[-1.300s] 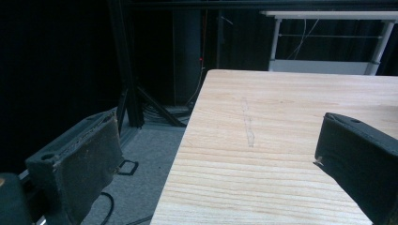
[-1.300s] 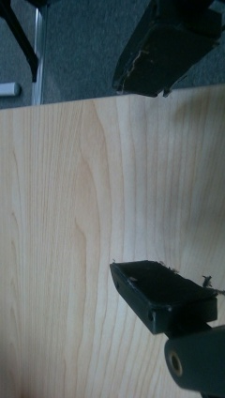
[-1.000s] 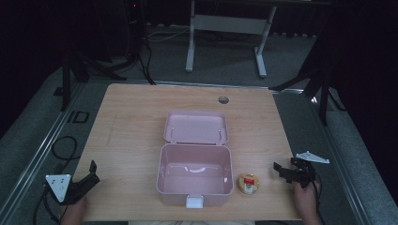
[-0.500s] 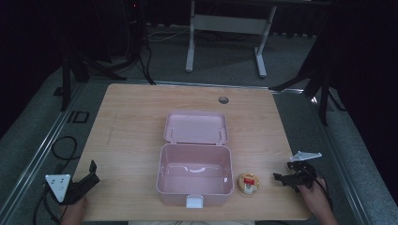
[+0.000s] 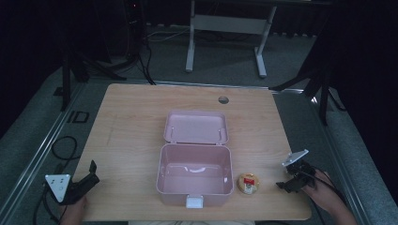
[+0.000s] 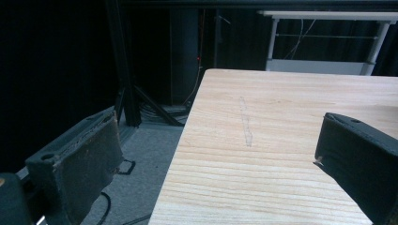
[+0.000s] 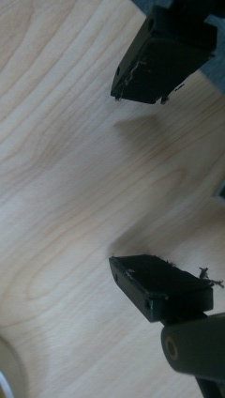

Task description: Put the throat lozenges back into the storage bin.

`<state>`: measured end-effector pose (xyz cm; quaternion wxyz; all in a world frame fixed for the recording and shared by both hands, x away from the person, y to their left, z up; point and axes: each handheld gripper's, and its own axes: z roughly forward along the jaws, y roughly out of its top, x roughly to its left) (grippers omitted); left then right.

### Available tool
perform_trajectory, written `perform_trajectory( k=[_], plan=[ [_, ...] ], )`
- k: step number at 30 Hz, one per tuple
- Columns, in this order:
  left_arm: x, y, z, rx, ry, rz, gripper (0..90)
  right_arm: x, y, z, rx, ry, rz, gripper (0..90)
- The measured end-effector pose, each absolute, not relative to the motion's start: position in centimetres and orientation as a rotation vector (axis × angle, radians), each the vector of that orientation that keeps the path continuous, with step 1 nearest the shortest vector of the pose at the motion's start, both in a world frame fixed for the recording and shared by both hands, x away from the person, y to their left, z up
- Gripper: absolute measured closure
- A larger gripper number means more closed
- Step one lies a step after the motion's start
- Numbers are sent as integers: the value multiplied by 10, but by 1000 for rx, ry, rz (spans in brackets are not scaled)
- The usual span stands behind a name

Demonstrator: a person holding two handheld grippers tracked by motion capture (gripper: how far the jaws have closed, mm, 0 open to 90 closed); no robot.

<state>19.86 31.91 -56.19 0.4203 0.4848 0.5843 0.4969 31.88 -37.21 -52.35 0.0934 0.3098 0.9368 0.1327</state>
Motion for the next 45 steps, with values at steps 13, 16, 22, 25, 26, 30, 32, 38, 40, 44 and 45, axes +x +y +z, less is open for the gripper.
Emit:
perform_trajectory(
  k=[13, 16, 22, 25, 26, 30, 32, 38, 40, 44, 45],
  plan=[
    [199, 319, -562, 1215, 1463, 1249, 12, 322, -346, -514, 707, 3016, -16, 157],
    [199, 319, -562, 1217, 1462, 1248, 12, 321, -341, -515, 659, 3059, -113, 156],
    [199, 319, -562, 1218, 1461, 1246, 12, 319, -329, -508, 573, 3076, -158, 128],
    [199, 319, -562, 1217, 1461, 1244, 12, 318, -321, -505, 522, 3100, -132, 132],
    [198, 319, -562, 1218, 1460, 1244, 12, 318, -318, -504, 507, 3105, -124, 132],
    [198, 319, -562, 1216, 1459, 1243, 12, 317, -307, -503, 449, 3117, -138, 133],
    [198, 319, -562, 1217, 1460, 1242, 12, 318, -301, -504, 423, 3121, -141, 133],
    [198, 319, -562, 1219, 1458, 1241, 12, 319, -282, -506, 350, 3144, -147, 133],
    [198, 319, -562, 1219, 1459, 1239, 12, 320, -276, -507, 333, 3154, -137, 135],
    [198, 320, -562, 1219, 1458, 1239, 12, 321, -264, -509, 299, 3158, -141, 138],
    [198, 320, -562, 1219, 1458, 1239, 12, 321, -261, -510, 292, 3163, -140, 138]
  ],
)
